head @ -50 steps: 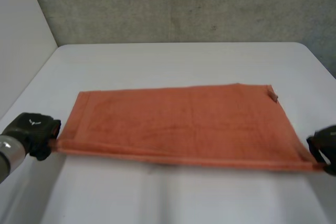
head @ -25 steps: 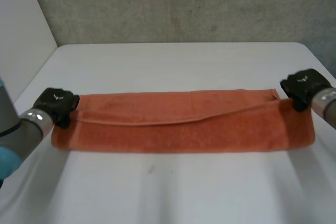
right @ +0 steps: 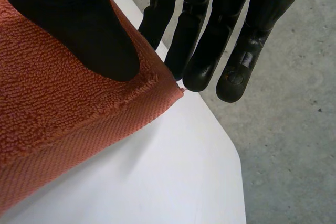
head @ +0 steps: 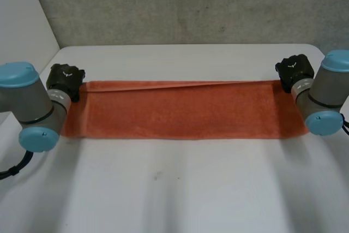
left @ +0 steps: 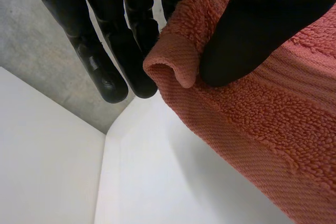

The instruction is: Fold the laundry

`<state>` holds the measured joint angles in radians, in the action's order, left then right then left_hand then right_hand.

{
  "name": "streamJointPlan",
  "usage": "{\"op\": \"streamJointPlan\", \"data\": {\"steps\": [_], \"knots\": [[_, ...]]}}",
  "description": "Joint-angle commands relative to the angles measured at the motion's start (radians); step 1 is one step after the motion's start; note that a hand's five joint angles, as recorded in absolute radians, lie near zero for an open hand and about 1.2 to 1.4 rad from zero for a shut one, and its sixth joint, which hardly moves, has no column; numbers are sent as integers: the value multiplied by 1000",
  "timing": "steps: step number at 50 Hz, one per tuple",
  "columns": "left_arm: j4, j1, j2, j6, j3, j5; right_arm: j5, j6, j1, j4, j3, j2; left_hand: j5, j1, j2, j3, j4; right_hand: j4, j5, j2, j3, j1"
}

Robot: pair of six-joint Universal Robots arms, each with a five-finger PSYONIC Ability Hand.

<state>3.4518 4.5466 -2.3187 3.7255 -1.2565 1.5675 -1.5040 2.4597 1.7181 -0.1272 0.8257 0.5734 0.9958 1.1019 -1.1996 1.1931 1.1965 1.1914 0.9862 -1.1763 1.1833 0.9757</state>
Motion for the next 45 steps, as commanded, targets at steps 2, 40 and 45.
{"op": "streamJointPlan", "data": {"steps": [2, 40, 45], "knots": [[10, -41, -18, 4, -20, -6, -8, 33, 17, -26, -19, -10, -996, -927, 1025, -1019, -1022, -1017, -986, 1002, -1009, -801], [84, -74, 349, -121, -488, -17, 315, 231, -227, 86, 697, 447, -996, -927, 1025, -1019, -1022, -540, -510, 525, -532, -325], [84, -72, 348, -124, -497, -17, 309, 202, -229, 15, 701, 407, -996, -927, 1025, -1019, -1022, -434, -403, 419, -426, -218]]}}
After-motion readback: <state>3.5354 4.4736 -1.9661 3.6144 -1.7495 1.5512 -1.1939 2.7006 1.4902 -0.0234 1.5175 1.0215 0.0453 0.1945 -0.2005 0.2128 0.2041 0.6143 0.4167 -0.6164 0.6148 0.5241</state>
